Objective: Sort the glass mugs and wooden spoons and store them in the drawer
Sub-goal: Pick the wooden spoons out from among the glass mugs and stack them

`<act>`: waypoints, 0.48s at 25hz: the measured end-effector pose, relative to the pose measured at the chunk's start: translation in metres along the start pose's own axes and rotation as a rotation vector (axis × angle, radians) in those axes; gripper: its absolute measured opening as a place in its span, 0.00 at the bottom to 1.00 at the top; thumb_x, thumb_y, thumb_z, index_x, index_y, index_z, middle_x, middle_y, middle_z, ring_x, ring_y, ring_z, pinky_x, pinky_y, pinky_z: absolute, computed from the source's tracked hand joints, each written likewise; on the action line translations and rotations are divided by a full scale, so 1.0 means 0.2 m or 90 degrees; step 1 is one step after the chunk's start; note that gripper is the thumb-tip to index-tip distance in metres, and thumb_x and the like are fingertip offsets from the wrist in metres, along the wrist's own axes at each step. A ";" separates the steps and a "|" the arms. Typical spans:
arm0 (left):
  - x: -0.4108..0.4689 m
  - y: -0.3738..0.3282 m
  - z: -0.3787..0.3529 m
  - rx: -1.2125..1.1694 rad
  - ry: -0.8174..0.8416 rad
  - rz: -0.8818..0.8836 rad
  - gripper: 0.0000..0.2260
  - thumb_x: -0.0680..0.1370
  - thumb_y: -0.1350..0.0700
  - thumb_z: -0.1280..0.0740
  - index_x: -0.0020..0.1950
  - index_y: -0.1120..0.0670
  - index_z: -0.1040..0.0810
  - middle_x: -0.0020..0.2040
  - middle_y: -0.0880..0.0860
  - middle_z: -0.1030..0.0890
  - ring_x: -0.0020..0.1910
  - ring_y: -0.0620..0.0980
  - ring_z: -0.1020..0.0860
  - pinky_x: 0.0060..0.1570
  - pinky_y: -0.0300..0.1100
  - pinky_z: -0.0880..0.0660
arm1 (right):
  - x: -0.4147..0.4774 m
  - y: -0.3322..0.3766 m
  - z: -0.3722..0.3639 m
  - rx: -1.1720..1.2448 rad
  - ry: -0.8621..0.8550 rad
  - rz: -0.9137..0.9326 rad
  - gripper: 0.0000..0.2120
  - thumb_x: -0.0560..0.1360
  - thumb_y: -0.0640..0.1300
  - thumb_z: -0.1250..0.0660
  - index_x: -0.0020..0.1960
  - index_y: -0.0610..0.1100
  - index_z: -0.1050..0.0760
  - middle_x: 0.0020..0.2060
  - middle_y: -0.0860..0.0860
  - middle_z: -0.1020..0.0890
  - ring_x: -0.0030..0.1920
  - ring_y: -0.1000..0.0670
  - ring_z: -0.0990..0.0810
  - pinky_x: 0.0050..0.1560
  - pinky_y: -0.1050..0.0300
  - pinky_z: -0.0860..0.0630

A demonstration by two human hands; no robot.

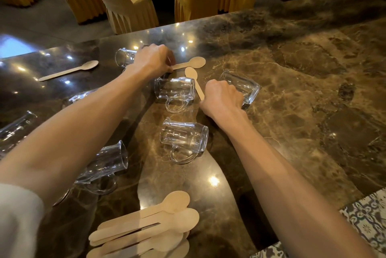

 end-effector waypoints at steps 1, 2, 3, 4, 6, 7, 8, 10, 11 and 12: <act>-0.01 0.00 0.00 -0.007 -0.009 0.001 0.09 0.74 0.54 0.30 0.54 0.53 0.20 0.51 0.53 0.17 0.50 0.52 0.21 0.53 0.47 0.30 | 0.00 0.00 -0.01 0.001 0.015 -0.008 0.09 0.73 0.40 0.35 0.53 0.41 0.25 0.51 0.43 0.20 0.53 0.40 0.22 0.39 0.51 0.34; -0.02 0.00 0.00 -0.016 -0.017 0.003 0.09 0.74 0.54 0.30 0.53 0.52 0.20 0.51 0.53 0.17 0.49 0.52 0.21 0.52 0.46 0.29 | 0.01 0.00 -0.02 0.004 0.027 -0.013 0.10 0.73 0.40 0.35 0.54 0.41 0.26 0.51 0.43 0.20 0.53 0.40 0.22 0.40 0.50 0.34; -0.02 0.00 0.01 -0.024 -0.024 0.004 0.08 0.75 0.55 0.30 0.53 0.52 0.19 0.50 0.53 0.17 0.48 0.52 0.21 0.51 0.46 0.28 | 0.01 0.00 -0.02 0.007 0.035 -0.016 0.10 0.73 0.40 0.35 0.54 0.41 0.26 0.51 0.43 0.20 0.53 0.40 0.22 0.40 0.50 0.34; -0.02 -0.01 0.02 -0.031 -0.030 0.004 0.07 0.75 0.56 0.31 0.53 0.52 0.19 0.50 0.53 0.17 0.47 0.51 0.21 0.50 0.47 0.26 | 0.02 0.00 -0.02 0.012 0.037 -0.019 0.10 0.74 0.40 0.35 0.55 0.41 0.26 0.51 0.43 0.20 0.53 0.40 0.22 0.40 0.50 0.34; -0.02 -0.02 0.03 -0.039 -0.037 0.004 0.07 0.75 0.57 0.31 0.53 0.51 0.19 0.50 0.53 0.17 0.47 0.51 0.21 0.52 0.48 0.25 | 0.02 0.00 -0.01 0.022 0.034 -0.026 0.10 0.74 0.40 0.35 0.55 0.41 0.26 0.51 0.43 0.20 0.53 0.40 0.22 0.40 0.50 0.34; -0.02 -0.02 0.04 -0.043 -0.037 0.004 0.07 0.76 0.57 0.32 0.53 0.51 0.19 0.50 0.52 0.17 0.47 0.51 0.20 0.53 0.49 0.25 | 0.02 0.00 -0.01 0.026 0.032 -0.027 0.10 0.74 0.40 0.35 0.55 0.41 0.26 0.51 0.43 0.20 0.53 0.40 0.22 0.39 0.50 0.34; -0.03 -0.03 0.04 -0.047 -0.037 0.004 0.07 0.76 0.56 0.32 0.53 0.51 0.19 0.50 0.52 0.17 0.46 0.51 0.20 0.55 0.49 0.26 | 0.01 0.00 -0.01 0.029 0.031 -0.026 0.11 0.74 0.41 0.35 0.55 0.41 0.26 0.50 0.43 0.20 0.52 0.40 0.22 0.39 0.50 0.34; -0.03 -0.03 0.04 -0.060 -0.036 0.003 0.07 0.76 0.56 0.32 0.53 0.52 0.19 0.50 0.53 0.17 0.45 0.49 0.21 0.54 0.47 0.26 | 0.01 0.00 -0.01 0.036 0.030 -0.023 0.11 0.74 0.42 0.35 0.55 0.41 0.26 0.50 0.44 0.20 0.52 0.40 0.22 0.39 0.51 0.34; -0.03 -0.03 0.04 -0.069 -0.037 0.002 0.07 0.76 0.56 0.32 0.53 0.52 0.19 0.51 0.53 0.17 0.44 0.48 0.22 0.52 0.46 0.27 | 0.00 0.00 -0.01 0.041 0.031 -0.023 0.11 0.73 0.43 0.35 0.55 0.41 0.26 0.50 0.44 0.20 0.52 0.40 0.22 0.39 0.51 0.34; -0.03 -0.03 0.04 -0.076 -0.039 0.001 0.07 0.76 0.56 0.32 0.53 0.52 0.19 0.51 0.53 0.17 0.44 0.48 0.22 0.51 0.45 0.27 | 0.00 0.00 -0.01 0.046 0.034 -0.023 0.11 0.73 0.43 0.34 0.55 0.41 0.25 0.50 0.43 0.20 0.51 0.40 0.22 0.39 0.51 0.34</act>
Point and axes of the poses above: each hand's wrist, its own x-axis towards the middle knuckle, its own z-axis out of the back of the hand, y = z × x, the point moved 9 cm from there along x, towards the middle knuckle
